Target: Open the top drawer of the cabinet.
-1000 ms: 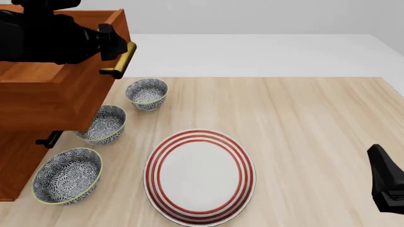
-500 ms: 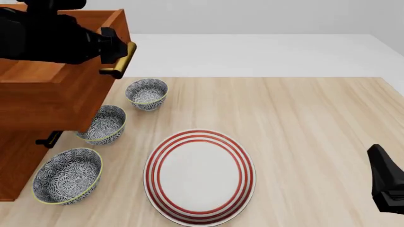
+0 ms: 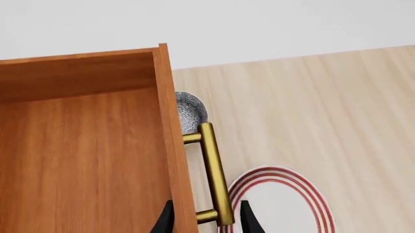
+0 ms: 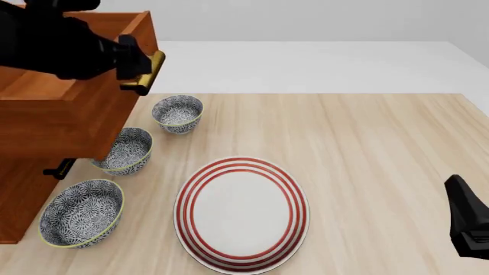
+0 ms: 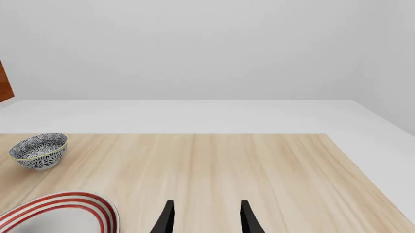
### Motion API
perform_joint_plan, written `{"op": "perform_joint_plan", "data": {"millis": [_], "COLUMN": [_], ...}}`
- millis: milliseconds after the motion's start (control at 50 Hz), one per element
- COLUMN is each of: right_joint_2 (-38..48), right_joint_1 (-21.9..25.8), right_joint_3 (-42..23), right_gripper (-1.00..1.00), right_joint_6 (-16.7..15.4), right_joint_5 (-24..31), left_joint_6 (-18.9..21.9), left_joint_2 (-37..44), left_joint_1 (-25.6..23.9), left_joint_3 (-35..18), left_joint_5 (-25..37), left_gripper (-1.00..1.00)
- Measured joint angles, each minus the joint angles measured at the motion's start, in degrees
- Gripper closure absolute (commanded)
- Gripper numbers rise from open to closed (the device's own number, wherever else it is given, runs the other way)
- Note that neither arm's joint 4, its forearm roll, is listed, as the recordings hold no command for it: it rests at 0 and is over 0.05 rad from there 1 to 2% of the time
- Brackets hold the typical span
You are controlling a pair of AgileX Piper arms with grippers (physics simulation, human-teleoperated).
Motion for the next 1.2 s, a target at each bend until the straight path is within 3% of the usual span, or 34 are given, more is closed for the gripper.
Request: {"op": "perform_joint_plan", "data": {"millis": [660, 1200], "right_joint_2": [0.0, 0.0], "right_joint_1": [0.0, 0.0], "right_joint_3": [0.0, 0.0], "right_gripper": [-1.0, -1.0], "right_joint_6": [0.0, 0.0], "right_joint_5": [0.0, 0.0], "left_joint_6": [4.2, 6.3], "left_joint_2": [-4.7, -10.5], "left_joint_1": [-0.8, -4.7], "left_joint_3": [-8.3, -7.0], "left_joint_5": [6.8, 6.7], "left_gripper": [-1.0, -1.0]}}
